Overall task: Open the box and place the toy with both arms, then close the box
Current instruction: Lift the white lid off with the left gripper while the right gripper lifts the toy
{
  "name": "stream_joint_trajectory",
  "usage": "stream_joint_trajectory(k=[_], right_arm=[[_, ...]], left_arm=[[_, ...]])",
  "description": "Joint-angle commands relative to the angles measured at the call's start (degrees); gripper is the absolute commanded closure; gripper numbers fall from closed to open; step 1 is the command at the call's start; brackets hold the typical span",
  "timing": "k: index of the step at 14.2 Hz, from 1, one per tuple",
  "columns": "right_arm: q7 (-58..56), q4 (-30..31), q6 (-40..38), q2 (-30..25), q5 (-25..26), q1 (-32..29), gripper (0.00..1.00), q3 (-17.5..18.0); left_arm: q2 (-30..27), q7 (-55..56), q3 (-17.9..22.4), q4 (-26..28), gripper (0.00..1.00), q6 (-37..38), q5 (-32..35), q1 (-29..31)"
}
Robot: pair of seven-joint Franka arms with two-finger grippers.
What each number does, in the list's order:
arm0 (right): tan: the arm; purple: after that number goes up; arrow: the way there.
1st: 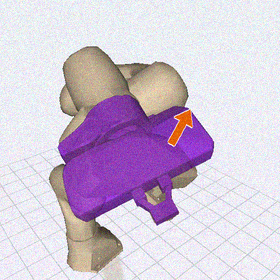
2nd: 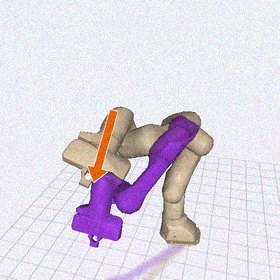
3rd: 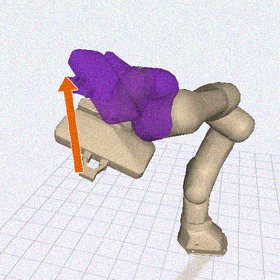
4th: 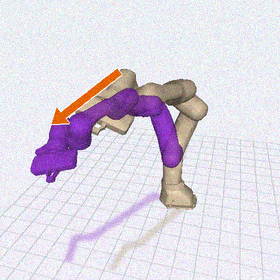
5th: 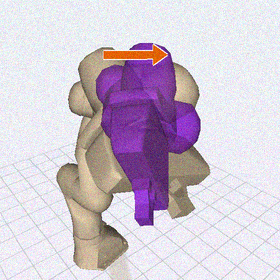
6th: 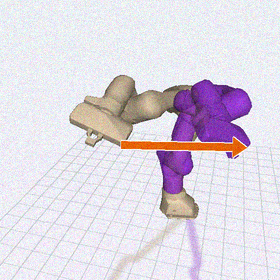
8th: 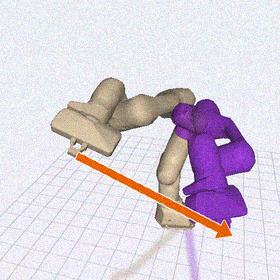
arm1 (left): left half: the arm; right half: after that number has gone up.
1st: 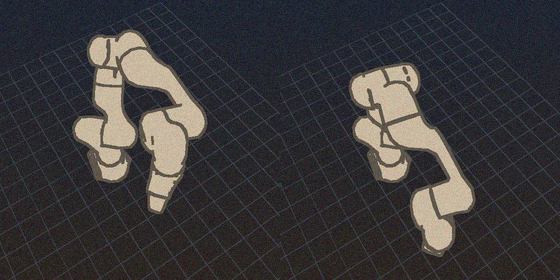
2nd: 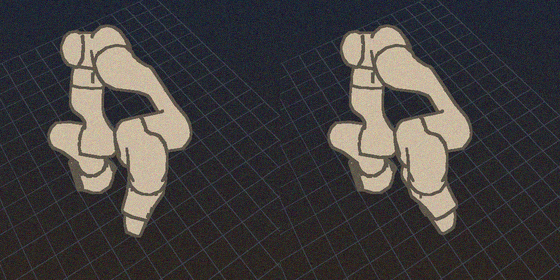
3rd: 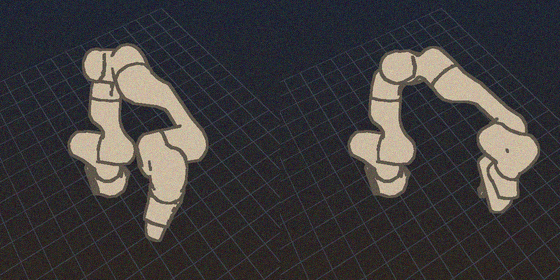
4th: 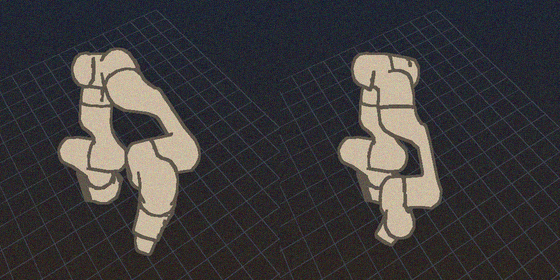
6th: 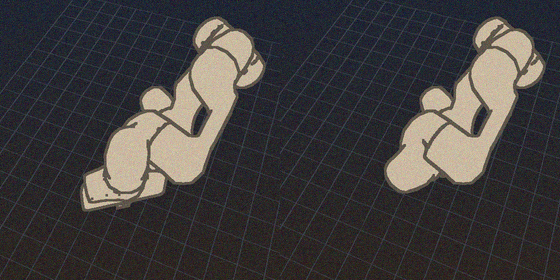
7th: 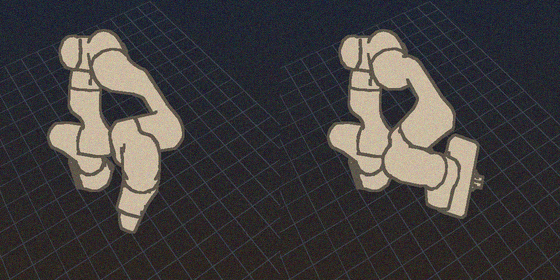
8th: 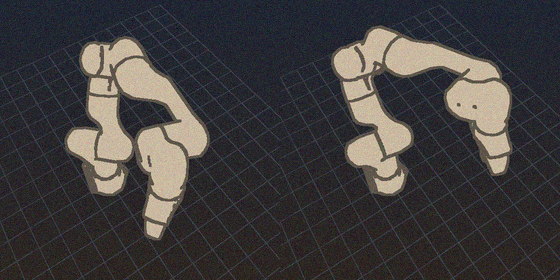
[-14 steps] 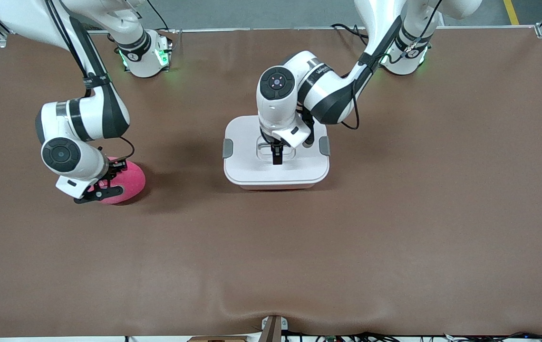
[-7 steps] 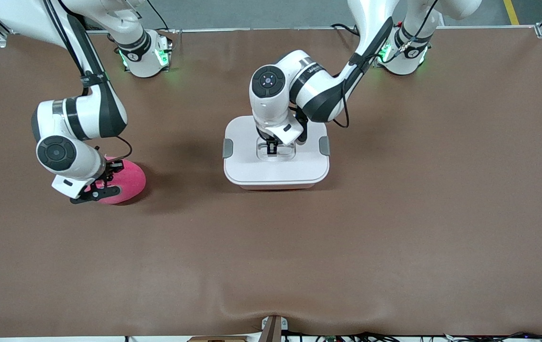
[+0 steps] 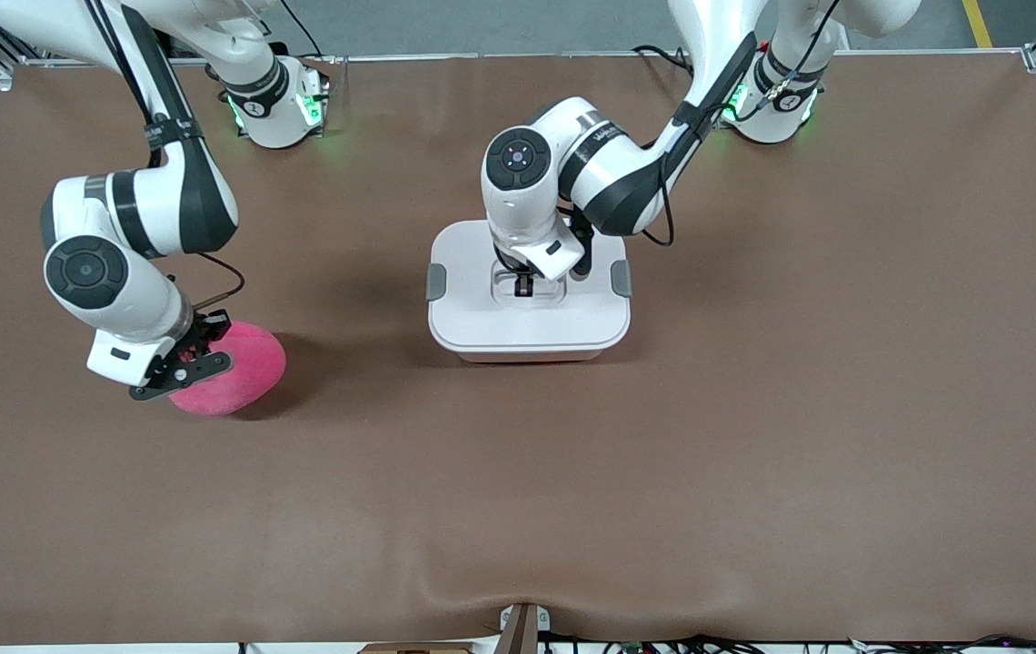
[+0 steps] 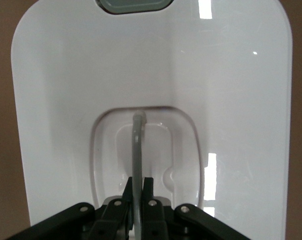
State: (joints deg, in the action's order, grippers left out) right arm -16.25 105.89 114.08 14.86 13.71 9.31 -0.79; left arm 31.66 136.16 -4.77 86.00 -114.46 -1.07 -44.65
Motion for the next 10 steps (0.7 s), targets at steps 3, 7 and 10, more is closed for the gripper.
stream_joint_trajectory(k=[3,7,10], right_arm=[[-11.59,-0.52,-1.05,-4.48,0.18,2.10,1.00,0.00],[-22.66,-0.51,-3.24,-8.00,0.09,3.34,1.00,0.09],[-29.87,-0.51,-4.65,-10.37,0.18,7.29,1.00,0.09]], left_arm=[[-1.69,-0.46,-0.06,0.66,1.00,2.13,1.07,0.27],[-2.30,0.25,-0.06,0.48,1.00,2.13,1.07,0.09],[-3.44,0.16,0.20,0.48,1.00,3.18,1.07,-0.17]])
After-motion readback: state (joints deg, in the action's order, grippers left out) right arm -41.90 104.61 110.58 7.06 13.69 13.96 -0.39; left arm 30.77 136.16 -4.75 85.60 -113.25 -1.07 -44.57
